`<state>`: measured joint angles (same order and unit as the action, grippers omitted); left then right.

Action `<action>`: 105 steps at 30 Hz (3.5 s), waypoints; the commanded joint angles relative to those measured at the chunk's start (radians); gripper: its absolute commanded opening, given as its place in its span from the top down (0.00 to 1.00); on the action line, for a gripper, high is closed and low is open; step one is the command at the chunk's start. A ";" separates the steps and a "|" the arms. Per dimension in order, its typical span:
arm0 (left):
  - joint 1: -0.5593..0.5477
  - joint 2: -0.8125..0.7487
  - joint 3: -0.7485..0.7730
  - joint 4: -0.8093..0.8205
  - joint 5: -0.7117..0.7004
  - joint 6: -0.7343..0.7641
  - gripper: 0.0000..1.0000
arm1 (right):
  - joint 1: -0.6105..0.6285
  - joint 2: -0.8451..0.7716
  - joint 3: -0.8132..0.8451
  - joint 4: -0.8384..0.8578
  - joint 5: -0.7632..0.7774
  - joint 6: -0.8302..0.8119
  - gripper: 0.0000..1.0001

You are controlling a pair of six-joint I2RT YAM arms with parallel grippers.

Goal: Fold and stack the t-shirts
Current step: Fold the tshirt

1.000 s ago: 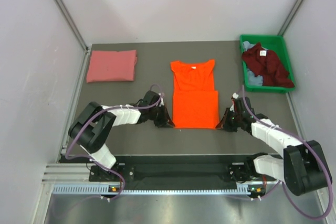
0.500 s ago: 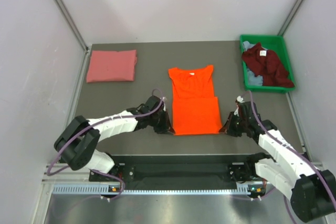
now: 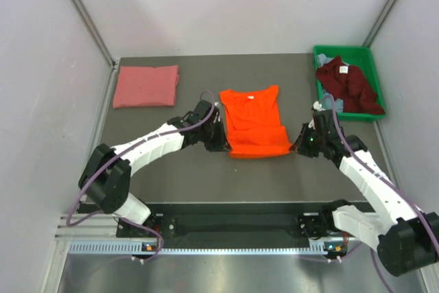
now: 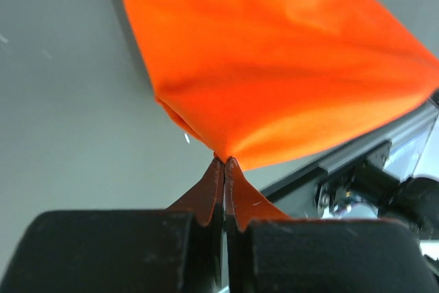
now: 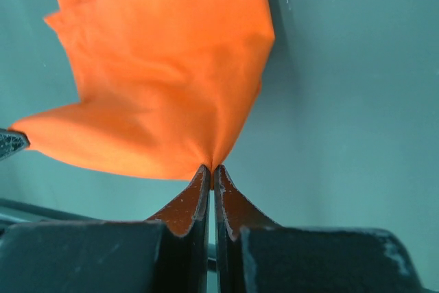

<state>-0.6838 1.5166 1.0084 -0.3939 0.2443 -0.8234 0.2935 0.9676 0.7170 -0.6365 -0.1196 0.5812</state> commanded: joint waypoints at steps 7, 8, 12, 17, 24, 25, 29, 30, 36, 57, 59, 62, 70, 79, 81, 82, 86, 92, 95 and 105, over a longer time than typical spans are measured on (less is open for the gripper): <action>0.159 0.152 0.307 -0.094 0.035 0.154 1.00 | -0.007 0.267 0.309 0.003 0.069 -0.069 1.00; 0.171 0.168 0.335 -0.106 0.044 0.162 1.00 | -0.008 0.292 0.337 0.001 0.070 -0.073 1.00; 0.223 0.266 0.472 -0.117 0.076 0.193 1.00 | -0.034 0.419 0.488 -0.002 0.071 -0.107 1.00; 0.296 0.391 0.659 -0.097 0.141 0.222 1.00 | -0.053 0.620 0.700 -0.005 0.040 -0.136 1.00; 0.368 0.597 0.851 -0.008 0.230 0.204 1.00 | -0.071 0.865 0.941 0.029 -0.012 -0.178 1.00; 0.380 0.615 0.875 0.015 0.234 0.195 1.00 | -0.074 0.922 0.996 0.028 -0.011 -0.178 1.00; 0.409 0.743 0.941 0.156 0.314 0.156 1.00 | -0.091 1.043 1.105 0.037 -0.028 -0.173 1.00; 0.420 0.767 0.961 0.171 0.322 0.149 1.00 | -0.097 1.063 1.139 0.043 -0.032 -0.173 1.00; 0.457 0.933 1.118 0.246 0.351 0.106 0.99 | -0.126 1.177 1.194 0.156 -0.098 -0.149 0.91; 0.356 0.671 0.719 0.271 0.401 0.325 0.67 | -0.149 0.936 0.753 0.264 -0.366 -0.233 0.69; 0.331 0.685 0.708 0.270 0.395 0.328 0.68 | -0.148 0.951 0.727 0.253 -0.377 -0.242 0.74; 0.328 0.703 0.648 0.311 0.365 0.307 0.69 | -0.149 0.967 0.664 0.288 -0.361 -0.242 0.75; 0.334 0.699 0.637 0.254 0.274 0.308 0.70 | -0.151 0.965 0.578 0.325 -0.296 -0.239 0.81; 0.334 0.816 0.930 0.256 0.345 0.274 0.69 | -0.148 1.032 0.791 0.363 -0.523 -0.195 0.80; 0.337 0.849 0.978 0.254 0.336 0.274 0.69 | -0.148 1.121 0.863 0.423 -0.567 -0.169 0.80; 0.340 0.881 0.989 0.256 0.334 0.273 0.69 | -0.148 1.151 0.887 0.443 -0.603 -0.149 0.80; 0.378 0.956 1.044 0.285 0.334 0.256 0.69 | -0.163 1.307 1.037 0.478 -0.586 -0.133 0.81; 0.441 1.080 1.137 0.346 0.345 0.198 0.69 | -0.214 1.433 1.093 0.656 -0.569 -0.046 0.81; 0.461 1.099 1.185 0.329 0.355 0.191 0.69 | -0.221 1.450 1.116 0.661 -0.577 -0.052 0.80; 0.445 0.831 1.061 0.282 0.377 0.268 0.66 | -0.217 1.212 0.997 0.640 -0.595 -0.061 0.76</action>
<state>-0.2111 2.5553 2.1181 -0.1234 0.6083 -0.6064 0.0841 2.3505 1.7355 -0.0353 -0.6998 0.5358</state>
